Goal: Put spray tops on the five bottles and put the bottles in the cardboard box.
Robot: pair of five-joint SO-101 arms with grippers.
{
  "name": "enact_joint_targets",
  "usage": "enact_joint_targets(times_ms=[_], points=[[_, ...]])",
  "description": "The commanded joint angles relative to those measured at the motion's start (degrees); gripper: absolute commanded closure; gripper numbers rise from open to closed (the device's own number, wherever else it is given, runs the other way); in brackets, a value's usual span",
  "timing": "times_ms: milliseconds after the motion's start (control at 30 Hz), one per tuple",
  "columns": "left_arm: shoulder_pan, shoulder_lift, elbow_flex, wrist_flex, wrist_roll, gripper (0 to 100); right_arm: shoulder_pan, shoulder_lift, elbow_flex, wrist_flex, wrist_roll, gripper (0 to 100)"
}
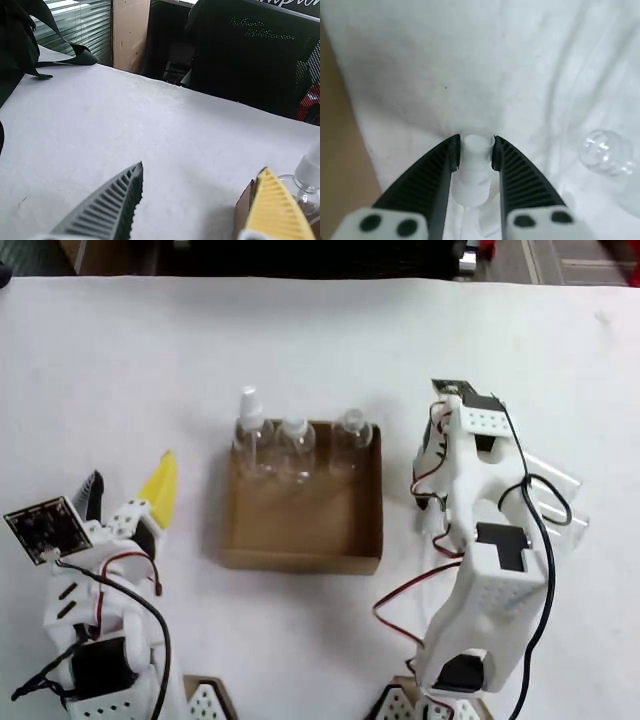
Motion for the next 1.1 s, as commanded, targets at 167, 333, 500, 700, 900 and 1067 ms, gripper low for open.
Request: enact_joint_targets(times_ms=[167, 333, 500, 700, 900, 1067], points=[[0.5, -0.4, -0.9, -1.6, 0.7, 67, 0.0, -11.5, -9.0, 9.6, 0.1, 98.2], [0.6, -0.4, -3.0, -0.1, 1.0, 67, 0.0, -22.5, -12.9, 13.7, 0.1, 98.2], [-1.9, -0.4, -12.0, 11.3, 8.4, 67, 0.0, -35.2, -13.6, 14.0, 0.1, 98.2], [-5.0, -0.4, -17.3, 16.7, 6.5, 67, -0.6, -50.2, -13.6, 10.4, -0.2, 98.2], [-4.7, -0.4, -16.7, 12.5, 5.7, 67, -5.2, -59.5, -13.6, 8.7, -0.4, 98.2], [-2.6, -0.4, -24.3, 12.7, 5.7, 67, -9.6, -65.0, -13.7, 7.8, -0.4, 98.2]])
